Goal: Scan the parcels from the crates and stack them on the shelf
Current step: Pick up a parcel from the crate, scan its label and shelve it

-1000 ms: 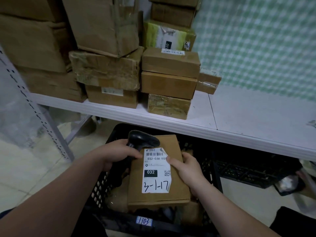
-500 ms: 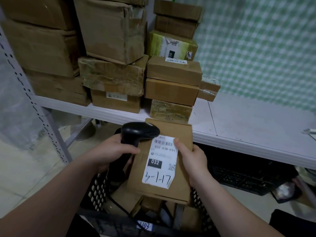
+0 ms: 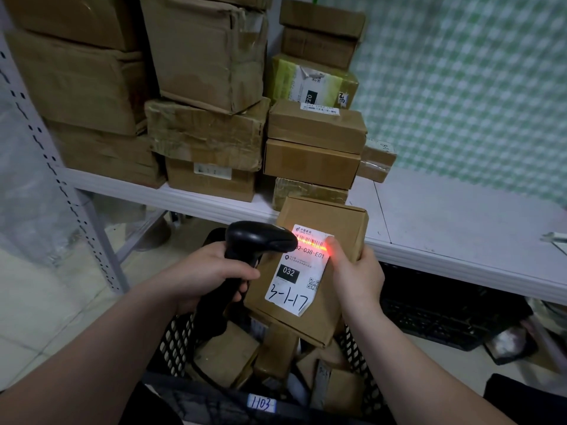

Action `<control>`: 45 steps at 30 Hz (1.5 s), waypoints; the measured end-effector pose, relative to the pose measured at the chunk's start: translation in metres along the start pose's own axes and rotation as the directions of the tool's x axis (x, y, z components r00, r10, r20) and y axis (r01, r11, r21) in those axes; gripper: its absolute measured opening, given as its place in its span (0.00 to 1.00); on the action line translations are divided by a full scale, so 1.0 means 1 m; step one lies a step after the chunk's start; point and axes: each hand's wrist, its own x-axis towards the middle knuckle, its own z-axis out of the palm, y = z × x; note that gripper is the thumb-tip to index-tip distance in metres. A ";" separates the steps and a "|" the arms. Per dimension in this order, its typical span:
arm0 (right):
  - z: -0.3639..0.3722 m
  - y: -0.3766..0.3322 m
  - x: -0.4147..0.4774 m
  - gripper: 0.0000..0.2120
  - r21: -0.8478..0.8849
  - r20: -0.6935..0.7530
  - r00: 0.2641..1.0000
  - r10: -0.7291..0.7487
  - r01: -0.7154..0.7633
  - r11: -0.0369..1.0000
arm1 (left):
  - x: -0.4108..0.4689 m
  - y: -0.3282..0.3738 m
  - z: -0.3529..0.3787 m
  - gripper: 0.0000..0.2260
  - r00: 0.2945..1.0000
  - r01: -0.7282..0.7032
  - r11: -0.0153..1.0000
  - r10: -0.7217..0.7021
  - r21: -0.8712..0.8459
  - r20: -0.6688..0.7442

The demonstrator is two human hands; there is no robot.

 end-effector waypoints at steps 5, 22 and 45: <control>0.001 -0.001 0.000 0.15 0.001 -0.004 1.000 0.002 -0.002 1.000 | -0.001 0.001 -0.002 0.02 1.000 0.004 1.000 -0.004 -0.023 0.024; -0.007 -0.014 -0.001 0.12 0.030 0.036 0.999 -0.018 0.017 0.999 | -0.008 0.006 0.001 0.04 1.000 0.005 0.999 -0.004 -0.044 0.012; -0.104 -0.266 0.069 0.13 -0.211 -0.066 0.814 -0.577 0.554 0.805 | -0.025 0.201 -0.008 0.03 0.911 -0.346 0.936 0.319 -0.061 -0.261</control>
